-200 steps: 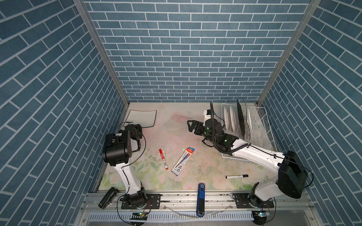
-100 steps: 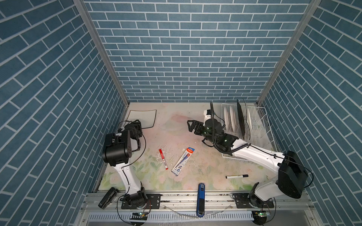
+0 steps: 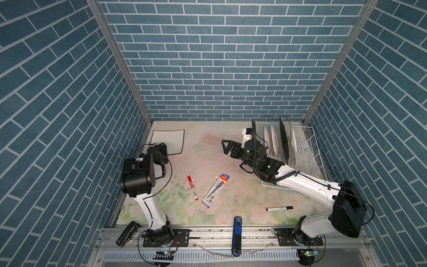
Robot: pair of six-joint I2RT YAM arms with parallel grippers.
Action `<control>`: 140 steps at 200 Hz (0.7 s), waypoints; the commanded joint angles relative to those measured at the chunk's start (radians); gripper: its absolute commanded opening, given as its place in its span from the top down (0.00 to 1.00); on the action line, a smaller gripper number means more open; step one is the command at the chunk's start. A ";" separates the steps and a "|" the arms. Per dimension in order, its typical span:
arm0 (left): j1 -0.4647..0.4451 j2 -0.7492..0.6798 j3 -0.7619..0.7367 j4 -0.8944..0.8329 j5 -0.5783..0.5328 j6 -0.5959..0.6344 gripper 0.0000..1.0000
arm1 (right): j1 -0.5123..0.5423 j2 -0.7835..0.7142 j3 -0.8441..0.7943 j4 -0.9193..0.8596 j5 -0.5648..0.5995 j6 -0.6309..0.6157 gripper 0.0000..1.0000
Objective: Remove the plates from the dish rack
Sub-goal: 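Hold the plate against the wall with the left gripper, then open the left gripper and draw back while the right gripper reaches into the rack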
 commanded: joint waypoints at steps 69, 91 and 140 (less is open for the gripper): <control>0.004 -0.089 -0.038 -0.014 -0.016 0.052 0.19 | -0.002 -0.070 -0.073 0.018 0.021 0.034 0.01; 0.004 -0.089 -0.038 -0.006 -0.014 0.052 0.18 | -0.002 -0.092 -0.094 0.017 0.031 0.033 0.01; 0.005 -0.072 -0.066 -0.020 0.003 0.042 0.18 | -0.003 -0.125 -0.119 -0.003 0.030 0.039 0.01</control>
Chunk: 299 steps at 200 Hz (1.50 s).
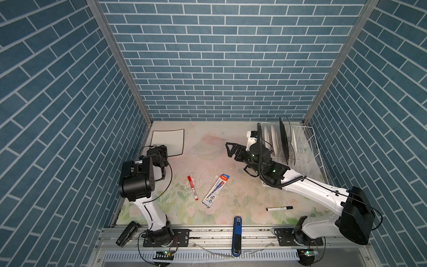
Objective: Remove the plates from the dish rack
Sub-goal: 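Open the left gripper and draw back while the right gripper reaches into the rack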
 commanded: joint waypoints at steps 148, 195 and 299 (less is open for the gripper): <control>-0.032 -0.244 -0.130 -0.236 -0.007 0.116 0.13 | -0.002 -0.287 -0.119 -0.273 0.121 -0.025 0.01; -0.101 -0.430 -0.153 -0.336 -0.034 0.224 0.13 | -0.003 -0.407 -0.111 -0.460 0.154 -0.104 0.01; -0.295 -0.829 -0.016 -0.678 -0.054 0.780 0.11 | -0.008 -0.482 0.150 -1.043 0.513 -0.330 0.01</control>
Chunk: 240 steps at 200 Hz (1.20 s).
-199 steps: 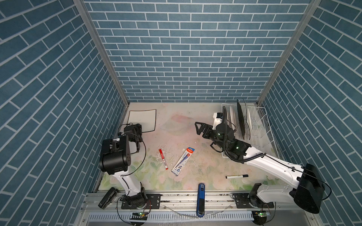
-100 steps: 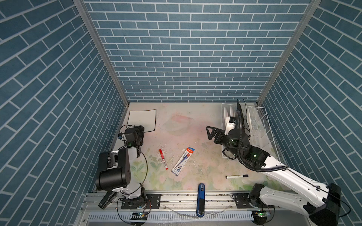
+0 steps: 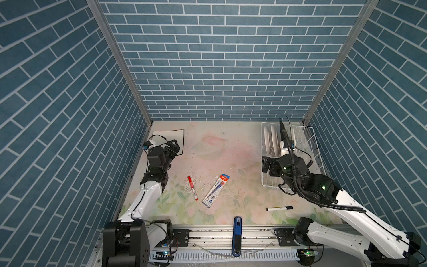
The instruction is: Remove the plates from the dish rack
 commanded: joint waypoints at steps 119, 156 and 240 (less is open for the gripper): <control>-0.311 -0.108 0.090 -0.182 0.038 0.414 0.10 | -0.342 0.410 0.728 -0.591 0.189 -0.372 0.02; -0.336 -0.118 0.094 -0.211 0.034 0.423 0.10 | -0.497 0.529 0.808 -0.572 0.058 -0.406 0.08; -0.394 -0.105 0.060 -0.151 0.050 0.375 0.10 | -0.634 0.707 0.883 -0.542 -0.147 -0.428 0.20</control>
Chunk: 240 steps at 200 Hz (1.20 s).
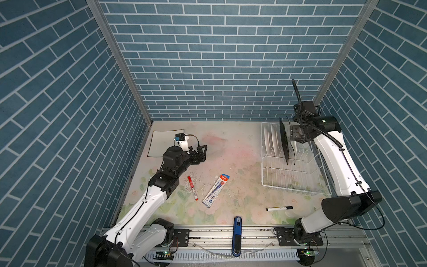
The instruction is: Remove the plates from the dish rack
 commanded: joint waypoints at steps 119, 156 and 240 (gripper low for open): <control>-0.022 0.033 -0.056 0.083 0.029 -0.036 0.09 | -0.049 0.202 0.118 0.059 -0.113 -0.055 0.44; -0.022 0.036 -0.063 0.099 0.041 -0.058 0.08 | -0.057 0.251 0.154 0.063 -0.098 -0.063 0.41; -0.022 0.053 -0.048 0.098 0.050 -0.070 0.09 | -0.060 0.334 0.183 0.127 -0.046 -0.054 0.42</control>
